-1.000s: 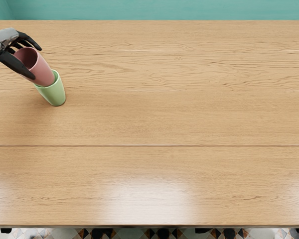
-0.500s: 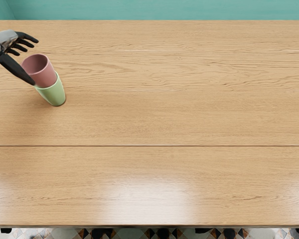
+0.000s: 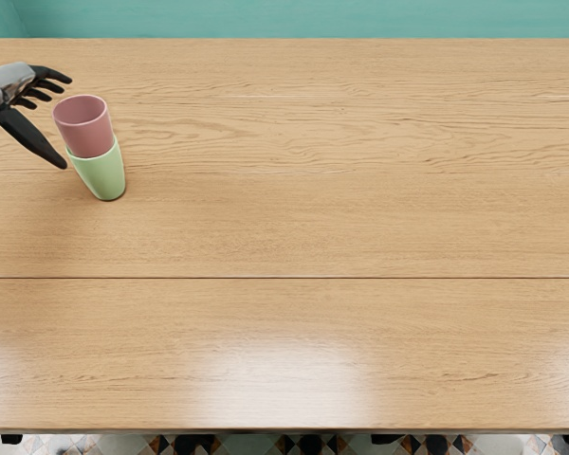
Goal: Pick up cup and place in cup with left hand
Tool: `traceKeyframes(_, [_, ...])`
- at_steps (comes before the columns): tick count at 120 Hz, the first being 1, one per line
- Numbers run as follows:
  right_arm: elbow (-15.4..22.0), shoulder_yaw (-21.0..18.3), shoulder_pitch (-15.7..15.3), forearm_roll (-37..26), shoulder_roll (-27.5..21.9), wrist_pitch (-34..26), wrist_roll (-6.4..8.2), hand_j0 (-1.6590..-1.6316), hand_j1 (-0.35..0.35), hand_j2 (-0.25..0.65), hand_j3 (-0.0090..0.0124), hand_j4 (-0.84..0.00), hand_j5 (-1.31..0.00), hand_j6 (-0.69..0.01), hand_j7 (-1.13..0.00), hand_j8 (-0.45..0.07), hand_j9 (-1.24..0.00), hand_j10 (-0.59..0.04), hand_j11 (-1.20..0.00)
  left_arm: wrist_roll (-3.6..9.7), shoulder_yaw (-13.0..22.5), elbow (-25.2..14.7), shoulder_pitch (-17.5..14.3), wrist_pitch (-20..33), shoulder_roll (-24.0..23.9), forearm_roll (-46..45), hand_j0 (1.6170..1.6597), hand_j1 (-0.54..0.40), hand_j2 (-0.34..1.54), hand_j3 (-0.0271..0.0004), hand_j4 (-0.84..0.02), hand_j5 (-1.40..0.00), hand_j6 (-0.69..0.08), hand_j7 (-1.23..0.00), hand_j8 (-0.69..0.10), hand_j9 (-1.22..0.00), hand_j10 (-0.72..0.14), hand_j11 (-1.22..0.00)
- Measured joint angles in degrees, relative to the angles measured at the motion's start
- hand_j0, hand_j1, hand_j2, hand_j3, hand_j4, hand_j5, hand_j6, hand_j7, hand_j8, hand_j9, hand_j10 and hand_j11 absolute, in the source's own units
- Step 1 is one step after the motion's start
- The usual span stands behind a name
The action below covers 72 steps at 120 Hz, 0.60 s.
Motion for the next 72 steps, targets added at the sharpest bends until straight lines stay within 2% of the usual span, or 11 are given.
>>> traceKeyframes(12, [0.0, 0.0, 0.0, 0.0, 0.0, 0.0, 0.0, -1.6581, -0.329, -0.003, 0.0, -0.017, -0.02, -0.017, -0.02, -0.017, -0.02, -0.017, -0.02, 0.0, -0.8, -0.6, -0.7, -1.0, 0.3, -0.4, 1.658, 0.215, 0.03, 0.0, -0.122, -0.15, -0.123, -0.15, -0.123, -0.15, -0.121, -0.15])
traceKeyframes(19, [0.0, 0.0, 0.0, 0.0, 0.0, 0.0, 0.0, -1.6581, -0.329, -0.003, 0.0, -0.017, -0.02, -0.017, -0.02, -0.017, -0.02, -0.017, -0.02, 0.02, -2.7, -1.1, -0.4, -3.1, 1.3, -2.6, 1.658, 0.246, 0.02, 0.0, -0.096, -0.12, -0.097, -0.12, -0.097, -0.12, -0.095, -0.12])
traceKeyframes(32, [0.0, 0.0, 0.0, 0.0, 0.0, 0.0, 0.0, -1.6581, -0.329, -0.003, 0.0, -0.017, -0.02, -0.017, -0.02, -0.017, -0.02, -0.017, -0.02, 0.03, -8.1, -1.5, -0.2, -11.9, 3.4, -12.7, 1.658, 0.285, 0.01, 0.0, -0.062, -0.07, -0.064, -0.07, -0.063, -0.07, -0.062, -0.07])
traceKeyframes(42, [0.0, 0.0, 0.0, 0.0, 0.0, 0.0, 0.0, -1.6581, -0.329, -0.003, 0.0, -0.017, -0.02, -0.017, -0.02, -0.017, -0.02, -0.017, -0.02, 0.04, -10.9, -2.4, -0.2, -18.7, 4.0, -22.6, 1.658, 0.304, 0.01, 0.0, -0.046, -0.05, -0.047, -0.05, -0.047, -0.05, -0.045, -0.05])
traceKeyframes(56, [0.0, 0.0, 0.0, 0.0, 0.0, 0.0, 0.0, -1.6581, -0.329, -0.003, 0.0, -0.017, -0.02, -0.017, -0.02, -0.017, -0.02, -0.017, -0.02, 0.04, -12.5, -3.8, 0.3, -26.7, 4.8, -32.6, 1.658, 0.319, 0.01, 0.0, -0.031, -0.04, -0.032, -0.04, -0.032, -0.03, -0.031, -0.03])
traceKeyframes(72, [0.0, 0.0, 0.0, 0.0, 0.0, 0.0, 0.0, -1.6581, -0.329, -0.003, 0.0, -0.017, -0.02, -0.017, -0.02, -0.017, -0.02, -0.017, -0.02, 0.1, -13.0, -4.5, 0.7, -32.9, 4.8, -36.9, 1.658, 0.329, 0.0, 0.0, -0.021, -0.02, -0.022, -0.02, -0.022, -0.02, -0.021, -0.02])
